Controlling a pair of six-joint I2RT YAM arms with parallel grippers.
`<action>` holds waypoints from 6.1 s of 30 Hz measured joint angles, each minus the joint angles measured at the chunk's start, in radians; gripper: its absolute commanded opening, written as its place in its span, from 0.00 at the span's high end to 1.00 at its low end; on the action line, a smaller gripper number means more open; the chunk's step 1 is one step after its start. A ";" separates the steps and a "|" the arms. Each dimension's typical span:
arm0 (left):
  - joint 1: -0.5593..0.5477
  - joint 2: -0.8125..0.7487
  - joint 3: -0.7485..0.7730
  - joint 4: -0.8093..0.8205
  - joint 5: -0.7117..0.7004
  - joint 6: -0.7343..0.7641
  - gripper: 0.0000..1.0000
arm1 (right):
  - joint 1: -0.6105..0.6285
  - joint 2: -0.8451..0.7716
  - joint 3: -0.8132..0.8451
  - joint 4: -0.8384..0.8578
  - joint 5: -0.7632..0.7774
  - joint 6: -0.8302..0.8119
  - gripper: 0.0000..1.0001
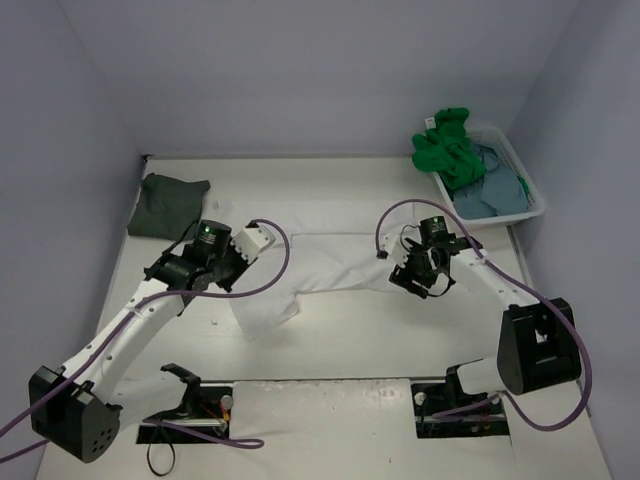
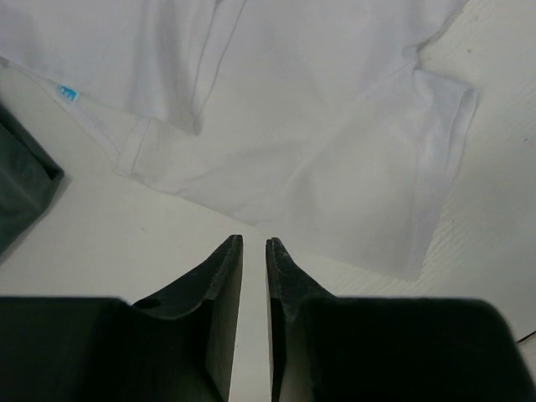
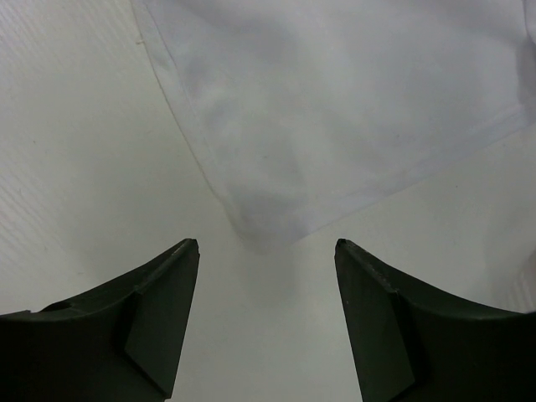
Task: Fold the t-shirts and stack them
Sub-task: Pick up the 1/3-folded T-shirt from the center of the board, then fold the 1/3-folded T-shirt at the center of the board.
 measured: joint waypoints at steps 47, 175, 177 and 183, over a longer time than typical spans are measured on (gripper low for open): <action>-0.276 0.282 -0.180 0.058 0.105 0.091 0.51 | 0.000 0.214 0.037 0.029 -0.003 0.004 1.00; 0.088 1.109 0.643 0.440 -0.476 0.229 0.64 | -0.080 0.758 0.732 0.186 0.117 0.121 0.72; 0.088 1.123 0.652 0.446 -0.503 0.229 0.64 | -0.072 0.744 0.706 0.203 0.147 0.138 0.72; 0.088 1.117 0.682 0.448 -0.542 0.229 0.64 | -0.059 0.674 0.674 0.232 0.200 0.194 0.70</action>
